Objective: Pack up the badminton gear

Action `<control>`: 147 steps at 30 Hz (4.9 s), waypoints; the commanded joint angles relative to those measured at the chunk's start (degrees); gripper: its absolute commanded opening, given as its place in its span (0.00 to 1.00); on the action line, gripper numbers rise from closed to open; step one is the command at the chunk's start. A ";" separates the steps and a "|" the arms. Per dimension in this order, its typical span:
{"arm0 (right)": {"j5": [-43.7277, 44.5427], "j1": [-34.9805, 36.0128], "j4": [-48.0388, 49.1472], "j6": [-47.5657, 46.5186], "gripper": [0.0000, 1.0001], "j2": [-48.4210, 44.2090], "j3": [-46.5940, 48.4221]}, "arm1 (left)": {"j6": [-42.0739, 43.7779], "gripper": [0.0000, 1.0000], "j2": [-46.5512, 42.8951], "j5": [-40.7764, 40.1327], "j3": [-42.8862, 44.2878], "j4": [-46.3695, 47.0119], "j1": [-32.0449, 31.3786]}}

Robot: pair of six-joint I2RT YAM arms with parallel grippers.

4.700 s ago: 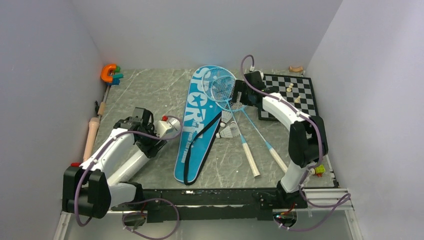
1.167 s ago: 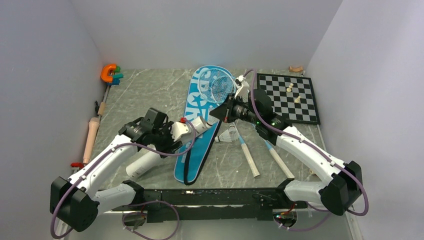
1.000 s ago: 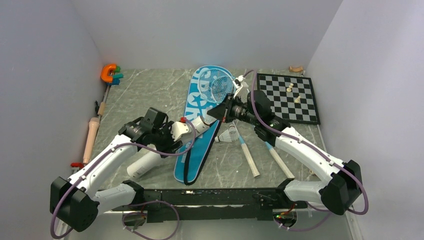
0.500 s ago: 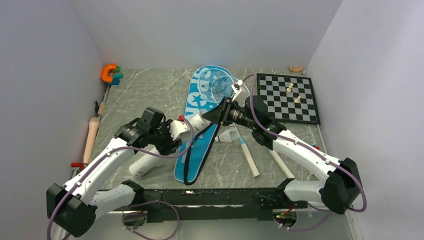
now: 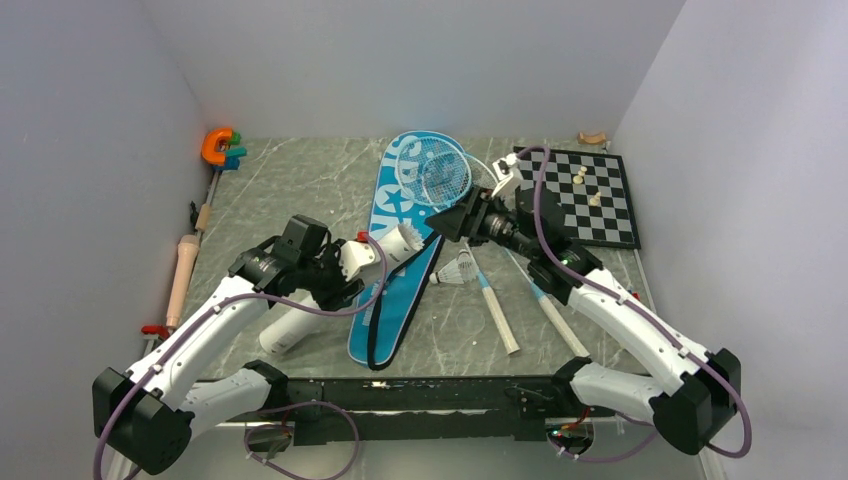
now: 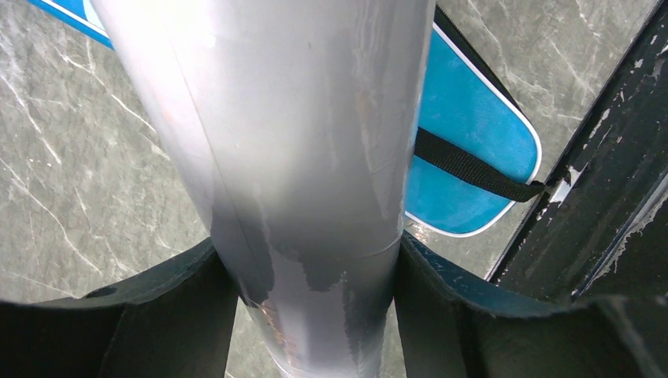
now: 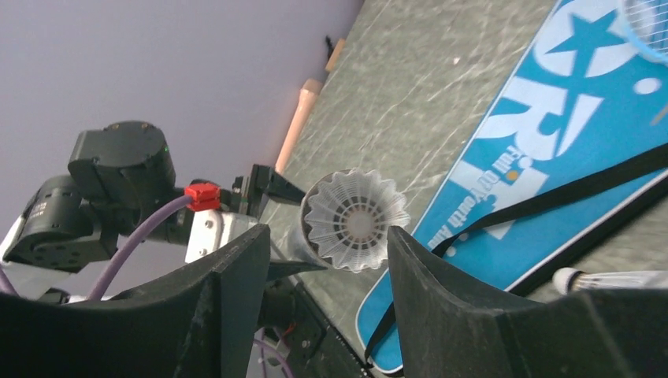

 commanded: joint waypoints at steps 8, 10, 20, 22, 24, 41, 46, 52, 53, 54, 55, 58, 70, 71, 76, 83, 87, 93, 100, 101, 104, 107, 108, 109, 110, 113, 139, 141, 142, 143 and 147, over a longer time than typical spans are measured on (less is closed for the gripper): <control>1.01 -1.75 -10.15 -6.58 0.57 4.91 5.13 | -0.22 0.64 -2.28 2.73 3.70 -0.60 -0.05; -0.39 -1.34 -10.03 -6.83 0.57 5.92 5.36 | -0.31 0.64 -2.31 2.74 3.71 -0.53 0.03; -2.58 1.07 -8.94 -7.38 0.58 7.87 5.03 | -0.10 0.64 -1.98 3.17 3.77 -0.50 0.09; -2.62 1.28 -8.65 -7.16 0.58 8.11 4.74 | -0.16 0.64 -1.95 3.26 3.95 -0.62 0.10; -2.51 1.68 -8.56 -7.16 0.57 8.75 4.91 | -0.23 0.64 -1.95 3.42 4.12 -0.80 0.07; -1.63 -3.42 -14.85 -8.63 0.89 7.17 9.46 | 1.49 0.65 -2.34 1.98 -0.05 -0.02 0.12; -0.78 -10.38 -16.80 -9.04 0.88 2.75 2.14 | 1.85 0.65 -2.84 1.54 -1.36 0.20 0.05; 2.53 -10.86 -14.71 -10.10 0.83 5.33 -4.85 | 1.95 0.65 -2.88 2.09 -1.01 -0.46 0.08; 2.79 -10.77 -13.52 -10.36 0.82 6.30 -5.65 | 1.95 0.65 -2.97 2.12 -0.96 -0.57 0.11; 2.79 -10.79 -12.69 -10.33 0.80 7.67 -6.27 | 1.91 0.65 -2.98 2.19 -0.88 -0.68 0.04; 2.71 -10.79 -11.74 -10.33 0.79 8.32 -6.77 | 1.93 0.65 -3.07 2.16 -0.87 -0.75 0.05; 2.20 -10.79 -9.43 -10.13 0.75 11.40 -7.38 | 1.93 0.65 -3.35 1.93 -1.15 -1.04 0.09; 2.66 -8.40 -2.67 -9.49 0.56 19.63 -8.66 | 2.02 0.66 -4.17 1.52 -1.70 -1.58 0.07; 2.71 -8.23 -2.48 -9.46 0.55 20.19 -8.58 | 2.04 0.66 -4.13 1.57 -1.58 -1.68 0.04; 3.15 -6.96 -2.01 -9.49 0.47 21.65 -8.48 | 2.04 0.66 -3.91 1.49 -1.57 -1.66 0.05; 2.77 -5.52 -2.59 -8.92 0.18 19.97 -8.15 | 2.09 0.66 -3.82 1.29 -1.65 -1.67 0.04; 2.17 -5.48 -4.57 -8.87 0.03 18.06 -6.99 | 2.35 0.66 -3.34 1.16 -1.13 -1.78 0.04; -0.19 -5.41 -7.50 -7.87 0.00 12.98 -4.34 | 2.13 0.66 -3.13 1.85 -1.10 -1.74 0.04; -1.64 -5.45 -11.38 -7.51 0.00 5.80 0.34 | 3.13 0.66 -3.17 1.43 -2.28 -1.83 0.07; -1.77 -5.43 -11.84 -7.55 0.00 4.82 1.25 | 3.17 0.66 -2.99 1.61 -2.27 -1.87 0.04; -2.09 -5.43 -13.85 -7.87 0.00 2.82 4.78 | 3.52 0.66 -2.65 2.57 -2.10 -2.21 0.00; -3.17 -5.43 -15.20 -8.21 0.00 2.00 7.42 | 3.86 0.66 -2.57 2.83 -2.09 -2.42 -0.01; -3.85 -5.36 -15.26 -8.11 0.00 1.76 7.90 | 3.83 0.66 -2.62 2.80 -2.16 -2.37 -0.01; -4.96 -5.41 -15.27 -7.90 0.00 1.69 8.37 | 3.85 0.66 -2.66 2.75 -2.30 -2.22 0.00; -5.71 -5.28 -15.16 -7.72 0.00 1.63 8.66 | 3.89 0.66 -2.79 2.74 -2.44 -2.31 -0.05; -6.30 -3.84 -14.86 -7.40 0.00 1.48 9.25 | 3.97 0.66 -3.14 2.77 -2.64 -2.25 -0.05; -14.13 5.11 -6.74 -3.34 0.08 10.28 8.64 | 4.24 0.67 -5.21 4.13 -2.62 -2.89 -0.03; -14.39 5.12 -5.98 -2.96 0.27 10.22 8.00 | 4.24 0.67 -5.22 4.16 -2.60 -3.02 0.00; -14.31 5.17 -6.58 -3.09 0.41 10.13 7.96 | 4.28 0.67 -5.21 4.08 -2.56 -3.06 -0.05; -13.96 4.94 -7.49 -3.39 0.46 9.86 8.15 | 4.32 0.67 -5.21 4.08 -2.57 -3.19 -0.01; -12.31 2.83 -10.65 -4.52 0.60 7.41 9.02 | 4.40 0.67 -5.17 4.06 -2.67 -3.30 -0.02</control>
